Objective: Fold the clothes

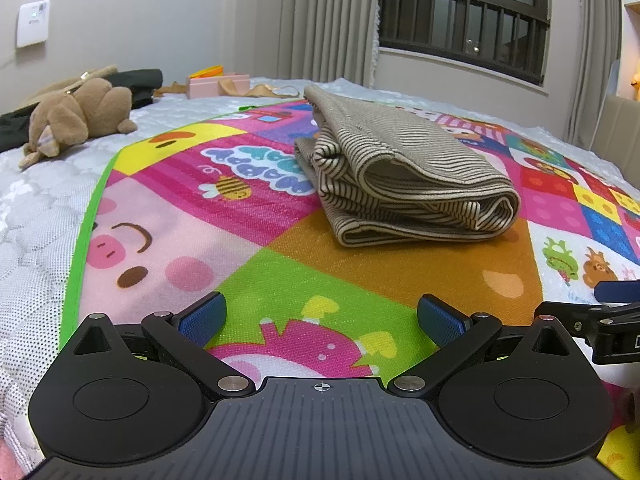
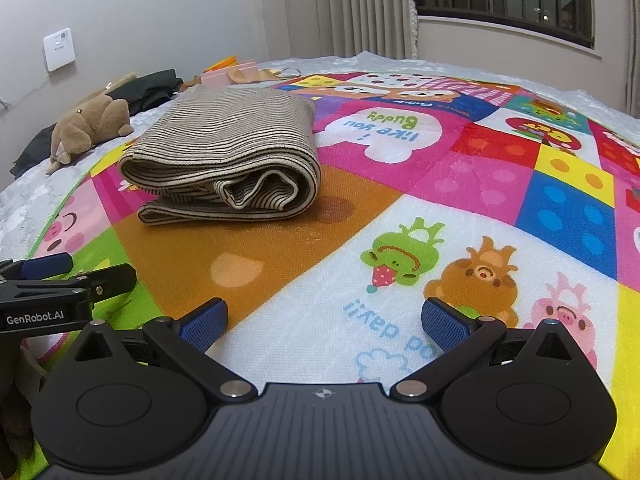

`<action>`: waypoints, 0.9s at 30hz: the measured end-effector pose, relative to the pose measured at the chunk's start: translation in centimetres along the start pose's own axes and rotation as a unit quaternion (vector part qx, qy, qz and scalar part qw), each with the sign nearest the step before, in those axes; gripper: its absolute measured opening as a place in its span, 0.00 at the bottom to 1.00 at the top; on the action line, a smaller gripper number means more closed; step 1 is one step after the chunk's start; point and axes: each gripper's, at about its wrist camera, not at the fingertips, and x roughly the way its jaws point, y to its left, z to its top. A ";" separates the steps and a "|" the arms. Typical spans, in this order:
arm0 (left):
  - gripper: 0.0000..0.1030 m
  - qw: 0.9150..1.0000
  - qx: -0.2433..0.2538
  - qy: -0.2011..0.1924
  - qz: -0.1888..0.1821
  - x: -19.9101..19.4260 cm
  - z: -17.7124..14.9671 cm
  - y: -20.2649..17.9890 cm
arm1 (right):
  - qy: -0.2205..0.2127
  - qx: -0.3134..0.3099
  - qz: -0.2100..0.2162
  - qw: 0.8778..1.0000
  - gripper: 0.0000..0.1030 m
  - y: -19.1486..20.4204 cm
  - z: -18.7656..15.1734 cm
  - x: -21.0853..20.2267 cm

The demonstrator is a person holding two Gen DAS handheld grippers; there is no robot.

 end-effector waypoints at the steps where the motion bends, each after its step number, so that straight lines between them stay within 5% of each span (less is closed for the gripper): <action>1: 1.00 1.000 0.000 0.000 0.000 0.0 0.0 0.0 | 0.001 -0.001 -0.003 1.000 1.00 0.1 0.0 0.0; 27: 1.00 1.000 -0.010 -0.011 -0.017 -0.6 -0.3 0.4 | 0.009 -0.011 -0.021 1.000 1.00 0.6 0.1 0.3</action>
